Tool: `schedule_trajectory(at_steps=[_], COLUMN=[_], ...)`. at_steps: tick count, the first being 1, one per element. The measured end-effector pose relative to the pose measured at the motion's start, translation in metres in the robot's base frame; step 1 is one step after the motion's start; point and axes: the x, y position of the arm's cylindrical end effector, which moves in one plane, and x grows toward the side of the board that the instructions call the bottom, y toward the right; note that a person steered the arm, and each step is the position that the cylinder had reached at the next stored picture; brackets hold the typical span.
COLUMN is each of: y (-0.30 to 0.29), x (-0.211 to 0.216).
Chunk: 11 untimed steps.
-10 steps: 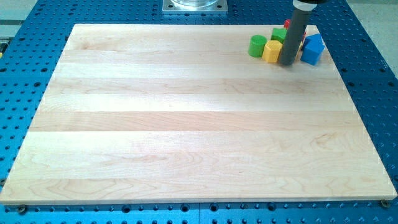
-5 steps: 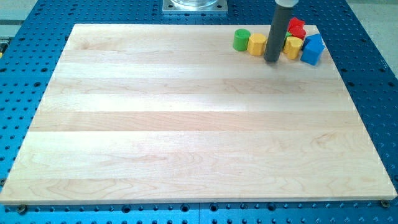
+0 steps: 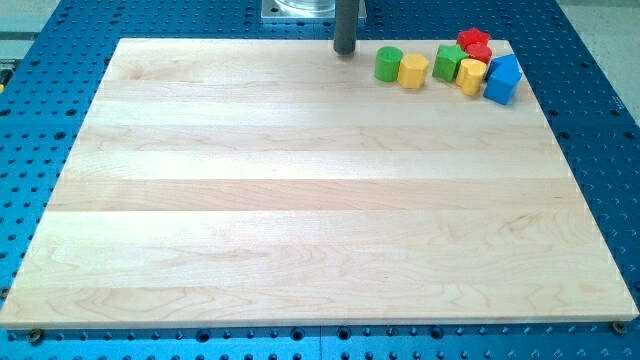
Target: Move the green circle and yellow hexagon parallel to each other
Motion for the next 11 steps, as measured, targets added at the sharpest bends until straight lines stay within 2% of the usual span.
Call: schedule_trajectory(at_steps=[1,2,3,4,6,7,8,9,10,11], y=[0.018,0.089,0.115,0.114,0.022,-0.015,-0.019,-0.018,0.015,0.074], x=[0.000,0.008,0.008,0.013,0.041,0.075,0.077,0.031,0.001,0.017])
